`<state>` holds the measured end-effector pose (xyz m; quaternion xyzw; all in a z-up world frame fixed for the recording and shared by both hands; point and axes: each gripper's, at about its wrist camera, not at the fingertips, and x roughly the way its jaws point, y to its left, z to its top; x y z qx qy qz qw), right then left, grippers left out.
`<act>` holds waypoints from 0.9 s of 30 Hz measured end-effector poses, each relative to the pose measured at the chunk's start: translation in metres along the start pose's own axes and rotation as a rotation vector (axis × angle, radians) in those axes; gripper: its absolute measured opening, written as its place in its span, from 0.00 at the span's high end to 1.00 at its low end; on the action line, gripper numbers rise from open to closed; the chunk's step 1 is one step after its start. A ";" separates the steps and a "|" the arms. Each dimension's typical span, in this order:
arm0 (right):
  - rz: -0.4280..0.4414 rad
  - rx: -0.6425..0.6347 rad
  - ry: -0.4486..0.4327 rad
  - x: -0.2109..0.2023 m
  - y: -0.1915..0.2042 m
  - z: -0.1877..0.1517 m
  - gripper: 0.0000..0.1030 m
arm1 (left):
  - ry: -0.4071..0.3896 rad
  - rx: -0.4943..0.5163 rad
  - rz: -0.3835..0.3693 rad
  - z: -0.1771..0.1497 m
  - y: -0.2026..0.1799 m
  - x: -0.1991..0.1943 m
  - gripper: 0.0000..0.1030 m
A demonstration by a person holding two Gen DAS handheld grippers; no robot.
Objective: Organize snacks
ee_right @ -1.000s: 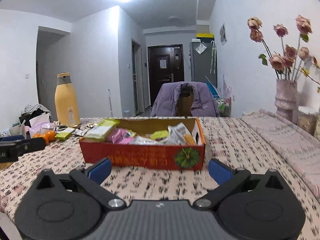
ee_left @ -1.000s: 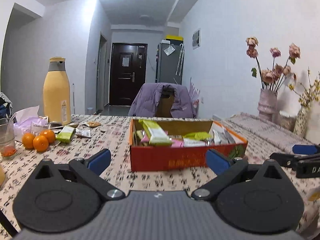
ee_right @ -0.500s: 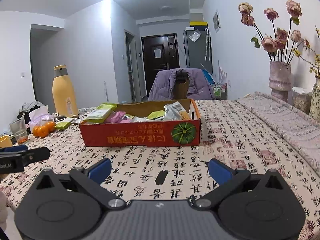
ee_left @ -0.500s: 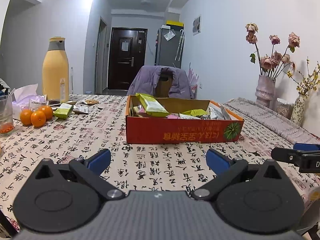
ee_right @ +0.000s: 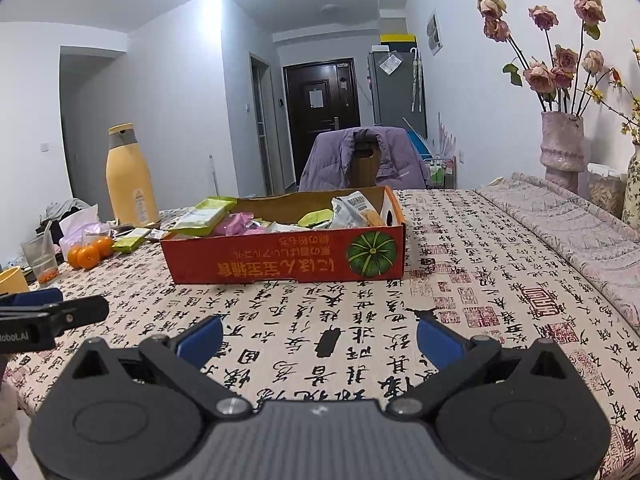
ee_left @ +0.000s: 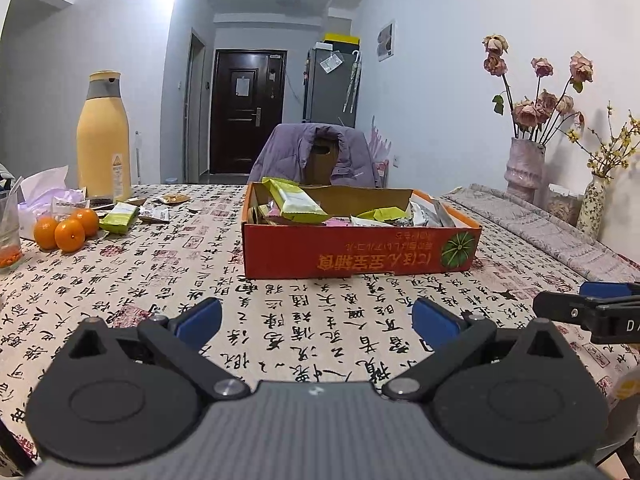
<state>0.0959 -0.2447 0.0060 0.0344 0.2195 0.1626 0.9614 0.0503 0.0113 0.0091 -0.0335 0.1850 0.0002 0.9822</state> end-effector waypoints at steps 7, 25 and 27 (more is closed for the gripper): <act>0.001 0.000 0.001 0.000 0.001 0.000 0.00 | 0.000 0.004 -0.006 -0.001 -0.001 -0.001 0.00; 0.003 -0.004 0.002 0.000 0.002 0.000 0.00 | -0.003 0.005 -0.013 -0.001 -0.001 -0.002 0.00; 0.003 -0.004 0.002 0.000 0.002 0.000 0.00 | -0.003 0.004 -0.014 -0.001 -0.001 -0.002 0.00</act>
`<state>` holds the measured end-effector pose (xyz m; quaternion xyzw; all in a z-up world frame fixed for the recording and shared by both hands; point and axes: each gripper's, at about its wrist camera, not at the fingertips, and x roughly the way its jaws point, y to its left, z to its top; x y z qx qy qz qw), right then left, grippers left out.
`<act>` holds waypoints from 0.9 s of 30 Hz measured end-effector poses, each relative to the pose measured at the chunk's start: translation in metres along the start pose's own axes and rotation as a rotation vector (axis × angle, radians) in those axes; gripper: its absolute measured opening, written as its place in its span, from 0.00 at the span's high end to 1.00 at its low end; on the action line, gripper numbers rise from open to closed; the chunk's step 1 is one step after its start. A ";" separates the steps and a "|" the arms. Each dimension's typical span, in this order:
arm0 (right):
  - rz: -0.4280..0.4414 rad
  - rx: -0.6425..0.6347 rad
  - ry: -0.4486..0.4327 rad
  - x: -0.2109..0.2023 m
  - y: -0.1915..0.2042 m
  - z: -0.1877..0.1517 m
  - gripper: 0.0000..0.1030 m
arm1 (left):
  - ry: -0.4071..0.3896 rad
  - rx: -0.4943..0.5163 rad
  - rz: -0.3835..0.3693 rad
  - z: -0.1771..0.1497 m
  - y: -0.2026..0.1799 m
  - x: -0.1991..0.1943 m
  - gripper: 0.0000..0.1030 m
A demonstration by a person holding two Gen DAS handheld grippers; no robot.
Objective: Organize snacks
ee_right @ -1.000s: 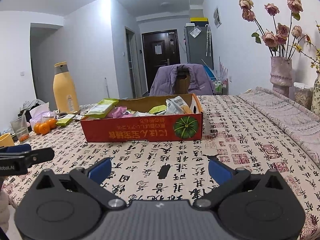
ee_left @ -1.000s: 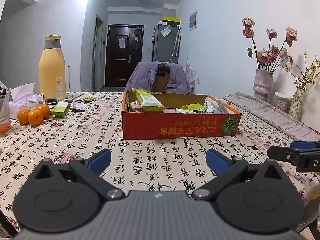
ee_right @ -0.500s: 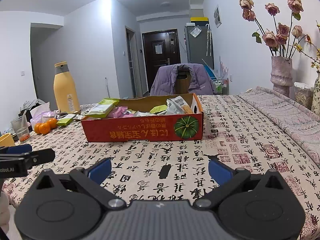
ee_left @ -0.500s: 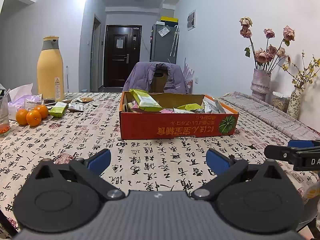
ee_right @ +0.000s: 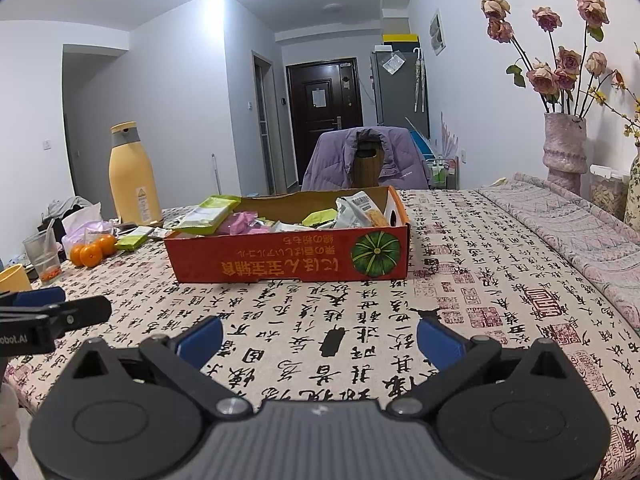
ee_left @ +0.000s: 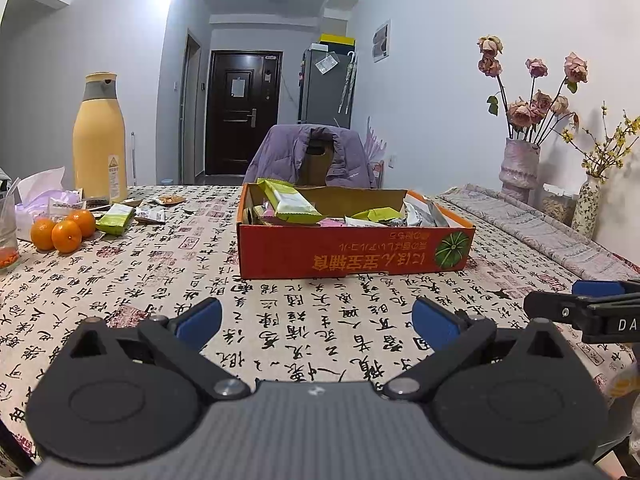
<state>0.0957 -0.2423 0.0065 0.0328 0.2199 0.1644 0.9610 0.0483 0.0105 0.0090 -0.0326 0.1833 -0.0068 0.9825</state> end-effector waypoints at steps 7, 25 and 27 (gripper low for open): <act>0.001 -0.001 0.002 0.000 0.001 0.000 0.00 | -0.001 0.004 -0.008 -0.002 -0.002 -0.002 0.00; 0.002 -0.004 0.004 0.000 0.003 -0.001 0.00 | -0.002 0.002 -0.008 -0.002 -0.002 -0.004 0.00; 0.002 -0.005 0.004 0.000 0.003 -0.001 0.00 | -0.002 0.002 -0.008 -0.002 -0.002 -0.004 0.00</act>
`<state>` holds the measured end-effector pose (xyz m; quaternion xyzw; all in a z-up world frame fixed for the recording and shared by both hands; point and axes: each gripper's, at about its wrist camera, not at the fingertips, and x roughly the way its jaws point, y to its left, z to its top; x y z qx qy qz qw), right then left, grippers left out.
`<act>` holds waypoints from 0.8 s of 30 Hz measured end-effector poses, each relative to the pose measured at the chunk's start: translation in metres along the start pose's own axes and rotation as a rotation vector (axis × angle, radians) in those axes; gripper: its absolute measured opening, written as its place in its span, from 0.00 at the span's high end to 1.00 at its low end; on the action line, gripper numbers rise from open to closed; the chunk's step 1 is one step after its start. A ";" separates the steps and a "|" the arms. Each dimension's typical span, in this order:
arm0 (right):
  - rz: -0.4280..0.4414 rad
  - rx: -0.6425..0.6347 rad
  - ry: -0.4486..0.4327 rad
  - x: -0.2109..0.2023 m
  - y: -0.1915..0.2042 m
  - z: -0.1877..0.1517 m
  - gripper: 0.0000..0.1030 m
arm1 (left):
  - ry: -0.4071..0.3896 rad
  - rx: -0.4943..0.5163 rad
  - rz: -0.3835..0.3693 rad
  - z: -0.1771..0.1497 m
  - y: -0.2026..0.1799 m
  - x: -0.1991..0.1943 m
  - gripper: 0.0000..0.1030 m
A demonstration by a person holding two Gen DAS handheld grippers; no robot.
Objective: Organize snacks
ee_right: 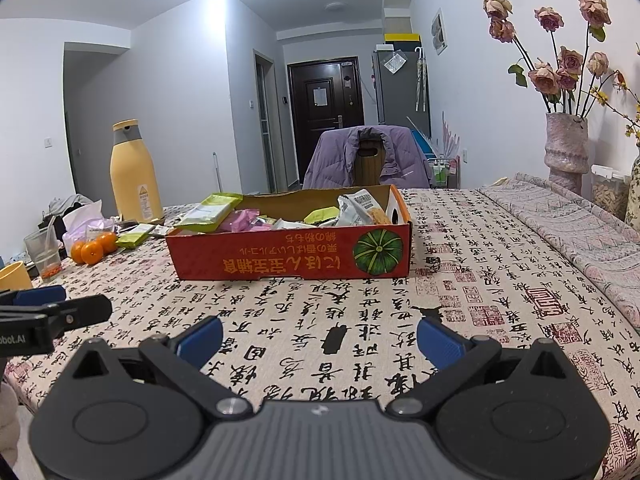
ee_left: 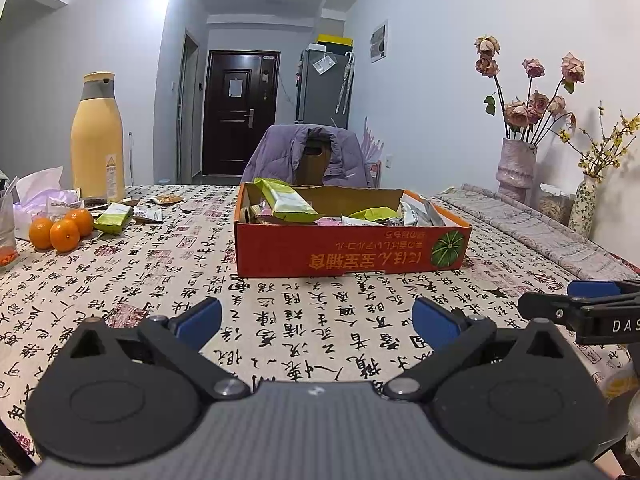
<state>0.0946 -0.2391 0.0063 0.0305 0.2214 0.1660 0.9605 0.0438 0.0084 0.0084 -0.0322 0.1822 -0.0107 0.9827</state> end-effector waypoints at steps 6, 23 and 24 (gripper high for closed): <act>0.000 -0.001 0.002 0.001 0.001 -0.001 0.00 | 0.003 -0.001 -0.003 0.000 0.000 0.000 0.00; 0.004 -0.006 0.015 0.003 0.002 -0.004 0.00 | 0.003 -0.009 -0.004 -0.003 0.002 0.002 0.00; 0.004 -0.007 0.016 0.004 0.002 -0.004 0.00 | 0.002 -0.009 -0.006 -0.003 0.002 0.002 0.00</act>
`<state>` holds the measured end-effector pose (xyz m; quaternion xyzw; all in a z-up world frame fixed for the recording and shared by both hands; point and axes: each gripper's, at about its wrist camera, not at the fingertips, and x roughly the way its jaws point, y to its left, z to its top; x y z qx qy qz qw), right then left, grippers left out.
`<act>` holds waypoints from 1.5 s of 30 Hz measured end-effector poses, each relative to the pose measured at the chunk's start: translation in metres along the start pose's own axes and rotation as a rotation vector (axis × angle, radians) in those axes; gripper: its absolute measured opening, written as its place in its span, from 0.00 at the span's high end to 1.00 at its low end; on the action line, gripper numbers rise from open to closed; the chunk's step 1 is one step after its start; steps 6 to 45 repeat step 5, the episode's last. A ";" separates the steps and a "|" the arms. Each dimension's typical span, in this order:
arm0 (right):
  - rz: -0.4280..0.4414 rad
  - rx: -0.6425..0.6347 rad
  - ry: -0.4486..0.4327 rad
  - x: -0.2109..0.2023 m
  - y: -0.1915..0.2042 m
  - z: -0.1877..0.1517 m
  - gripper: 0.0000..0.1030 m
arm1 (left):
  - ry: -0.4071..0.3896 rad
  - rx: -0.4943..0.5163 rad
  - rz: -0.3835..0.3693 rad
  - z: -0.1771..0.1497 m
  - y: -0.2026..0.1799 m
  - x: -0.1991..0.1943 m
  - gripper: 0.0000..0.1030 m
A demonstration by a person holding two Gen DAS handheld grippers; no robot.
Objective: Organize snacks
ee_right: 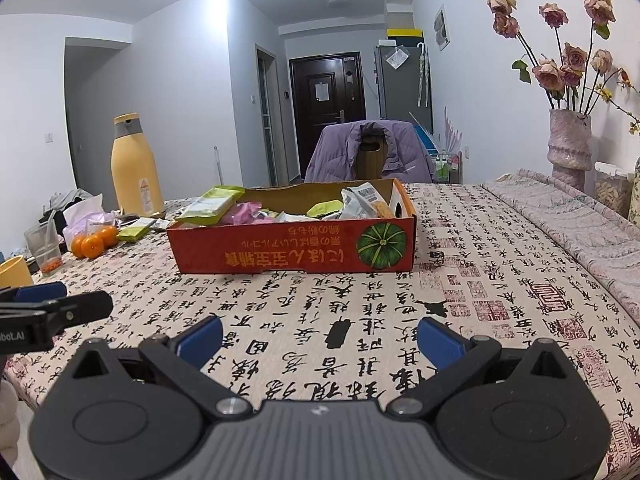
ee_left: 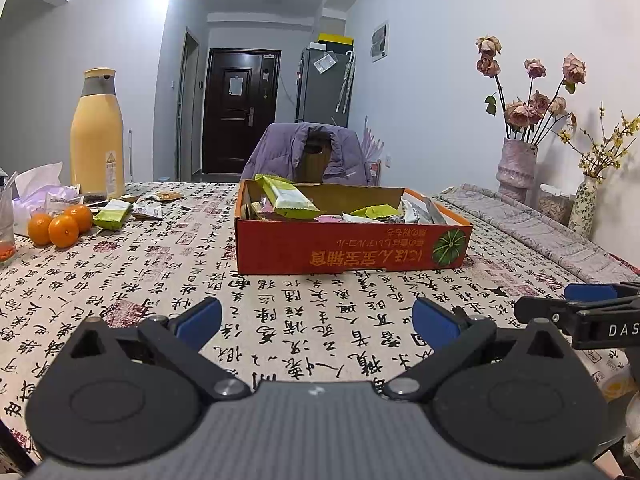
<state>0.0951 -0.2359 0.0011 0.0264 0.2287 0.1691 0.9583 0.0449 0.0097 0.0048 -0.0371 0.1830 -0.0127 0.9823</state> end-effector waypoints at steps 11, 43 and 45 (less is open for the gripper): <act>0.003 -0.002 0.008 0.002 -0.001 -0.001 0.00 | -0.001 0.008 -0.015 -0.001 -0.001 0.000 0.00; 0.003 -0.002 0.008 0.002 -0.001 -0.001 0.00 | -0.001 0.008 -0.015 -0.001 -0.001 0.000 0.00; 0.003 -0.002 0.008 0.002 -0.001 -0.001 0.00 | -0.001 0.008 -0.015 -0.001 -0.001 0.000 0.00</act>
